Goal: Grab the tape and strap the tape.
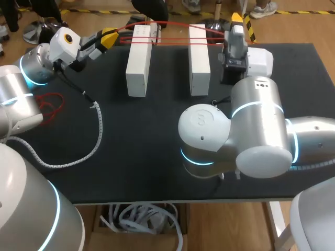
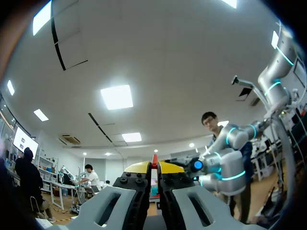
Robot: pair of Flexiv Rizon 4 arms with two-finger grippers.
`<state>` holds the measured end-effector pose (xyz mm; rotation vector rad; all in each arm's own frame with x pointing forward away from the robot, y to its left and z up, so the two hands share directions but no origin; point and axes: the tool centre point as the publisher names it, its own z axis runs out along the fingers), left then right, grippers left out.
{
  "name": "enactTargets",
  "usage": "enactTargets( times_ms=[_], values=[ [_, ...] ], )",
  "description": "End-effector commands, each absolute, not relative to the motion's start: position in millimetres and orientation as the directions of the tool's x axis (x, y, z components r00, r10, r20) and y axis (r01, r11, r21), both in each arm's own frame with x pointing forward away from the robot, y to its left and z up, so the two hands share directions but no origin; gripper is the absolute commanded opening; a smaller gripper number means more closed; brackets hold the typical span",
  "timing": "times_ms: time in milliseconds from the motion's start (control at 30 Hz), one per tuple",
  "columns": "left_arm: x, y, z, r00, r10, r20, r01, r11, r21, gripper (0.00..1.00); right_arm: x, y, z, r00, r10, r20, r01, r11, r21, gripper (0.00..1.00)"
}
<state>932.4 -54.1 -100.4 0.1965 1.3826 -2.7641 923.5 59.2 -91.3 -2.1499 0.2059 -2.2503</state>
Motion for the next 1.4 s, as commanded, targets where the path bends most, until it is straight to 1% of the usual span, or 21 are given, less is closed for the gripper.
enactTargets(
  times_ms=[33,300,867,1100,1400],
  values=[
    [932.0,-54.0,-101.5,-0.991,0.016,-0.135,0.098,-0.603,-0.792,0.0,921.0,56.1,-91.6,-0.051,-0.114,0.992,-0.073,-0.99,-0.118,0.5],
    [932.0,-54.0,-101.5,-0.991,0.016,-0.135,0.098,-0.603,-0.792,0.0,921.4,51.6,-91.8,-0.066,-0.15,0.987,-0.073,-0.985,-0.154,0.49],
    [932.0,-54.0,-101.5,-0.991,0.016,-0.135,0.098,-0.603,-0.792,0.0,918.8,46.3,-87.5,-0.077,-0.156,0.985,-0.08,-0.984,-0.162,0.45],
    [932.0,-54.0,-101.5,-0.991,0.016,-0.135,0.098,-0.603,-0.792,0.0,918.0,44.4,-85.4,-0.084,-0.159,0.984,-0.084,-0.983,-0.165,0.38],
    [932.0,-54.0,-101.5,-0.991,0.016,-0.135,0.098,-0.603,-0.792,0.0,916.9,45.6,-83.1,-0.088,-0.164,0.983,-0.078,-0.982,-0.171,0.37]
  ],
)
